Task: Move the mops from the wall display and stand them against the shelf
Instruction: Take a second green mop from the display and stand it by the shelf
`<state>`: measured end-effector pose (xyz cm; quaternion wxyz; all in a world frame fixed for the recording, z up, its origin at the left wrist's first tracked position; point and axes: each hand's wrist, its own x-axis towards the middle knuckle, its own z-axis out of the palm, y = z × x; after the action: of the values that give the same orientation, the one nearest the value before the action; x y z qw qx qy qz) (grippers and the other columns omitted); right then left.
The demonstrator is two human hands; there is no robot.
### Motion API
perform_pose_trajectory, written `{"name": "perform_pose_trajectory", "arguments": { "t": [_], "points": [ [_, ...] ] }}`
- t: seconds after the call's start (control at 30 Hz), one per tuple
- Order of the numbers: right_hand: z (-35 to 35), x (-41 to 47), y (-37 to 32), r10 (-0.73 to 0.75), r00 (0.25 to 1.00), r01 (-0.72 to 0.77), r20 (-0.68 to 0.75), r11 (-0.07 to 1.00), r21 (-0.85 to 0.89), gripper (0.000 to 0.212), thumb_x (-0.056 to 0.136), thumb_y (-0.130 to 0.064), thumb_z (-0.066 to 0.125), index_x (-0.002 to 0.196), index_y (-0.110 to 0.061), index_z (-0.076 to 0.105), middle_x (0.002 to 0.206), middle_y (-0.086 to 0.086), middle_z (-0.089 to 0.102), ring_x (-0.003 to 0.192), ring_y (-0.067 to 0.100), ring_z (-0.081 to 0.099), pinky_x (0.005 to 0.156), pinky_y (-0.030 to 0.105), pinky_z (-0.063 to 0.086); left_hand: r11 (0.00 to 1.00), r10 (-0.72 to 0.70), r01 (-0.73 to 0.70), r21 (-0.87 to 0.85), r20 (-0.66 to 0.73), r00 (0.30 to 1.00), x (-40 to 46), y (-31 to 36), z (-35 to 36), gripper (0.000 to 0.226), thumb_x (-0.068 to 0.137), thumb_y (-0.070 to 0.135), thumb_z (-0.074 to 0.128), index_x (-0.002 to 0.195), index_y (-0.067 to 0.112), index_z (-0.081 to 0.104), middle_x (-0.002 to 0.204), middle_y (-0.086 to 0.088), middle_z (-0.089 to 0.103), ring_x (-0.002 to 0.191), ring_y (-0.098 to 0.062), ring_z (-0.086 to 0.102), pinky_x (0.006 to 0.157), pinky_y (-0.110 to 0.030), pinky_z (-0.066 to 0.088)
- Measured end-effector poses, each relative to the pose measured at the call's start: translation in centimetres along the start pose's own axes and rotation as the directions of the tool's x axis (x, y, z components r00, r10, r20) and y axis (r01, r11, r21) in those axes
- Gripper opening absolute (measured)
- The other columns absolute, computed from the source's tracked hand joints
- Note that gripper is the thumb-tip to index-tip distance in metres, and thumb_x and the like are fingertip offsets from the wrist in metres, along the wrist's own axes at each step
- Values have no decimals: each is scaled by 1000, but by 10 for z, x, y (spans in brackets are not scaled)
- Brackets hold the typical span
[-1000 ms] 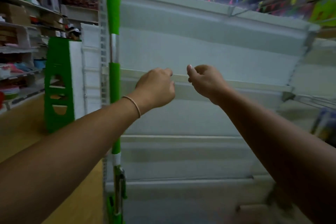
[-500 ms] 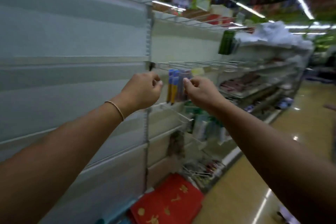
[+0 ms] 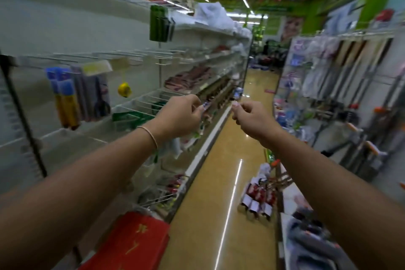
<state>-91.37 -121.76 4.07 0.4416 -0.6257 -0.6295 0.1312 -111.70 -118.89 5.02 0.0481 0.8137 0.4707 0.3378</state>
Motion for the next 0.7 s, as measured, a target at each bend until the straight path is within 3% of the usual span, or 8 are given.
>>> {"name": "perform_pose_trajectory", "arguments": {
  "t": [0.2, 0.37, 0.5, 0.7],
  "points": [
    [-8, 64, 74, 122, 989, -126, -86, 991, -43, 52, 99, -43, 47, 87, 4, 63, 94, 29, 66, 82, 44, 62, 74, 53, 53, 990, 81, -70, -119, 92, 992, 92, -16, 84, 30, 97, 36, 46, 105, 15, 65, 94, -4, 68, 80, -18, 60, 62, -26, 38],
    [-10, 126, 122, 245, 958, -252, -151, 967, -32, 49, 100, -39, 48, 90, 6, 65, 95, 30, 66, 82, 40, 62, 79, 54, 52, 980, 119, -88, -181, 173, 978, 170, -37, 134, 40, 98, 39, 43, 122, 12, 59, 107, -7, 67, 97, -22, 61, 82, -34, 51],
    [-8, 162, 162, 320, 932, -327, -172, 945, -14, 51, 101, -38, 48, 92, 9, 63, 78, 20, 61, 72, 26, 55, 67, 39, 45, 972, 163, -119, -204, 215, 963, 223, -51, 174, 39, 98, 39, 42, 119, 11, 61, 107, -8, 67, 97, -23, 62, 84, -37, 52],
    [-12, 230, 217, 352, 911, -370, -217, 928, -48, 45, 100, -39, 47, 90, 1, 67, 94, 26, 68, 82, 39, 64, 83, 57, 53, 958, 215, -151, -244, 264, 940, 291, -60, 244, 39, 98, 38, 42, 122, 12, 58, 107, -7, 67, 96, -20, 61, 83, -38, 53]
  ]
}}
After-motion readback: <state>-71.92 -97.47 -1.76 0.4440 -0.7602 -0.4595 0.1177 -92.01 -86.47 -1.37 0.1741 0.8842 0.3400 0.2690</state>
